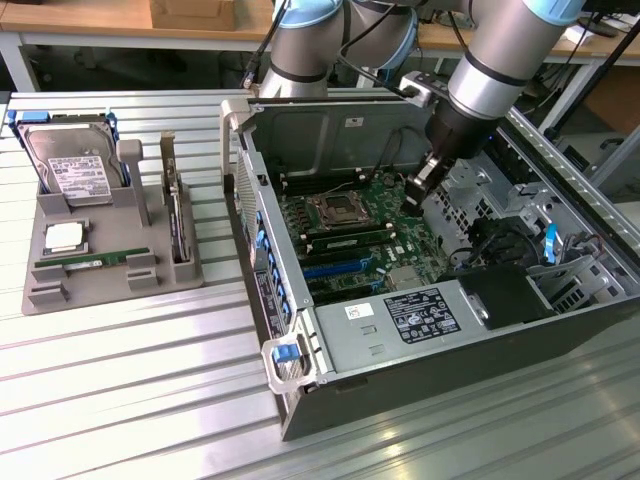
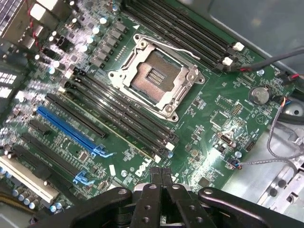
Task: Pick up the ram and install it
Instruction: 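Press down the ram until it locks into place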
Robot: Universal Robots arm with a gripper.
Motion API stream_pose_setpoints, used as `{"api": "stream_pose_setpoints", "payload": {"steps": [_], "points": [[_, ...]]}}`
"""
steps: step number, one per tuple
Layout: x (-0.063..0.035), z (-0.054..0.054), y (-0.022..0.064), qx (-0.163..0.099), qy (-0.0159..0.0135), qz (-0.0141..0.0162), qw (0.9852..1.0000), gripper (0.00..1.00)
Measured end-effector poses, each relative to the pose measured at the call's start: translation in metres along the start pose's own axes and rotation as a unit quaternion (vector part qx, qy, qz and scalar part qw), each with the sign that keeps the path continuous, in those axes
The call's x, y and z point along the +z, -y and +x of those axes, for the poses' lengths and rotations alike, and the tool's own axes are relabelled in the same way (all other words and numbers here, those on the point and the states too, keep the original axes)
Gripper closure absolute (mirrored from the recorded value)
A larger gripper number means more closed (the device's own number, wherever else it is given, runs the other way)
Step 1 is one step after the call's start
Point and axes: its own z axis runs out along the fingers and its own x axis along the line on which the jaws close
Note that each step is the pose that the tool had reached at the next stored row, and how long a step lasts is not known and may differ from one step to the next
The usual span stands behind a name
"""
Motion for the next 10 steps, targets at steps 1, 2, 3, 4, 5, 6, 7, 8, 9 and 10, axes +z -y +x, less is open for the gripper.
{"api": "stream_pose_setpoints", "payload": {"steps": [1,2,3,4,5,6,7,8,9,10], "points": [[0.0002,0.0,0.0,0.011,0.0005,-0.0008,0.9999,0.89],[0.0004,0.0,0.0,0.024,0.0011,-0.0016,0.9997,0.89],[0.0006,0.0,0.0,0.034,0.0016,-0.0022,0.9994,0.89],[0.0007,0.0,0.0,0.043,0.0019,-0.0028,0.9991,0.89],[0.0008,-0.0001,0.0,0.048,0.0022,-0.0031,0.9988,0.89],[0.001,-0.0001,0.0,0.057,0.0025,-0.0036,0.9983,0.89],[0.001,-0.0001,0.0,0.063,0.0027,-0.0039,0.998,0.89],[0.0012,-0.0001,0.0001,0.07,0.003,-0.0043,0.9975,0.89],[0.0013,-0.0001,0.0001,0.081,0.0034,-0.0049,0.9967,0.89],[0.0014,-0.0001,0.0001,0.091,0.0038,-0.0054,0.9958,0.89]]}}
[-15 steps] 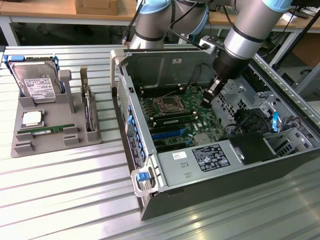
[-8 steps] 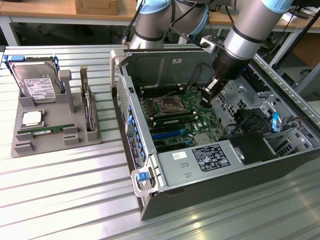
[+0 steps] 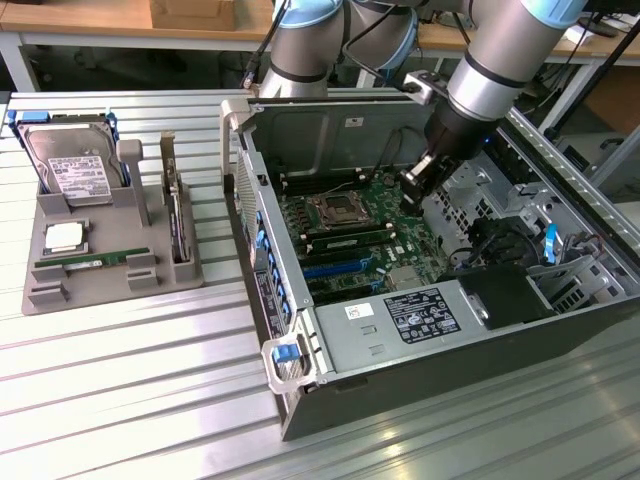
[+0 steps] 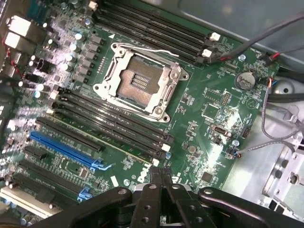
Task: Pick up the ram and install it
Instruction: 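Press down the ram until it locks into place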
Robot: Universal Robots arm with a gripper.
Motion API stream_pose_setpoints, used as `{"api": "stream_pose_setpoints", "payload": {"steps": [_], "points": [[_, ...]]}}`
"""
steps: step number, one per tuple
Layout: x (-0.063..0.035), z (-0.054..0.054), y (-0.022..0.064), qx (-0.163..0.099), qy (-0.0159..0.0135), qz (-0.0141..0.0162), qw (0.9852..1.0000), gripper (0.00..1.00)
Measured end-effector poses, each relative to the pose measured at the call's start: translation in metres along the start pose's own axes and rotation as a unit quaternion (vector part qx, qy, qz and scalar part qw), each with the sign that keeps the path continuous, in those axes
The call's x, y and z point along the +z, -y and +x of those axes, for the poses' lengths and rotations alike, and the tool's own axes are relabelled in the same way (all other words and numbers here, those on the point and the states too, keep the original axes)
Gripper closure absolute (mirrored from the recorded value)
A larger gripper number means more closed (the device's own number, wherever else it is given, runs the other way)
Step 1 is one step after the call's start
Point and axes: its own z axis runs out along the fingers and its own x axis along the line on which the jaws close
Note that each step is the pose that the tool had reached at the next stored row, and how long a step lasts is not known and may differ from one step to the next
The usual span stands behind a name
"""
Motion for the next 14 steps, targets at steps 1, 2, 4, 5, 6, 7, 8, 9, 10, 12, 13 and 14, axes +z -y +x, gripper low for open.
{"api": "stream_pose_setpoints", "payload": {"steps": [1,2,4,5,6,7,8,9,10,12,13,14], "points": [[0.0002,0.0,0.0,0.019,0.0007,-0.001,0.9998,0.89],[0.0003,0.0,0.0,0.031,0.0012,-0.0016,0.9995,0.89],[0.0004,0.0,0.0,0.058,0.0023,-0.0031,0.9983,0.89],[0.0004,0.0,0.0,0.067,0.0026,-0.0036,0.9977,0.89],[0.0005,0.0,0.0,0.073,0.0028,-0.0039,0.9973,0.89],[0.0005,0.0,0.0,0.085,0.0033,-0.0045,0.9964,0.89],[0.0006,0.0,0.0,0.104,0.004,-0.0055,0.9946,0.89],[0.0007,0.0,0.0,0.118,0.0045,-0.0063,0.993,0.89],[0.0008,-0.0001,0.0,0.126,0.0049,-0.0067,0.992,0.89],[0.0009,0.0,0.0,0.148,0.0057,-0.008,0.989,0.89],[0.001,-0.0001,0.0,0.156,0.0061,-0.0085,0.9876,0.89],[0.001,-0.0001,0.0,0.167,0.0065,-0.0091,0.9859,0.89]]}}
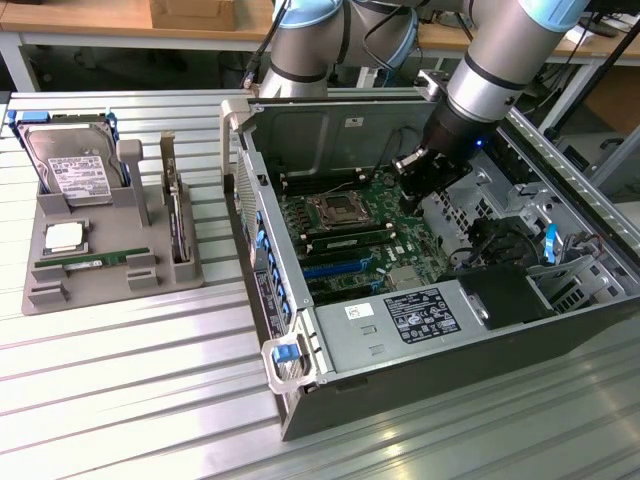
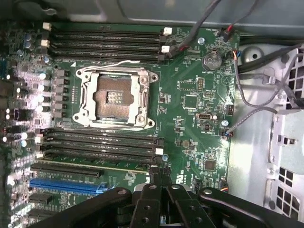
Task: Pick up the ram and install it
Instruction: 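Press down the ram until it locks into place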
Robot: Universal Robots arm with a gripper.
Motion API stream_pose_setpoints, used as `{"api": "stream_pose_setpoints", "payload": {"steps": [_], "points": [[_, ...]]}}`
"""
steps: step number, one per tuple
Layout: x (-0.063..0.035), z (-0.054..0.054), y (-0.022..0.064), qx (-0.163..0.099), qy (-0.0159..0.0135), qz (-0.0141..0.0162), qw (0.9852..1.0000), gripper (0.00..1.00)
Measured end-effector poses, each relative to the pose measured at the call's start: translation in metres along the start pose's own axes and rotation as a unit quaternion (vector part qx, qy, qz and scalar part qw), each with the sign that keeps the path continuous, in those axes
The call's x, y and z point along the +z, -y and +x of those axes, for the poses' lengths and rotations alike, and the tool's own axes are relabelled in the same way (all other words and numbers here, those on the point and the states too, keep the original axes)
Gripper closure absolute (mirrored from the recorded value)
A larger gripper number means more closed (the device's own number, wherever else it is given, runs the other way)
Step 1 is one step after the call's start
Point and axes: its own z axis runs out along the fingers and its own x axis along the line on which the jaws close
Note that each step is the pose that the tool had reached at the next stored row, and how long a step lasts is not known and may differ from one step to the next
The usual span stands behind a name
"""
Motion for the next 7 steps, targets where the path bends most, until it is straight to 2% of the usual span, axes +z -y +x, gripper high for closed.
{"api": "stream_pose_setpoints", "payload": {"steps": [2,7], "points": [[0.0001,0.0,0.0,0.028,0.001,-0.0016,0.9996,0.89],[0.0001,0.0,0.0,0.031,0.0012,-0.0019,0.9995,0.89]]}}
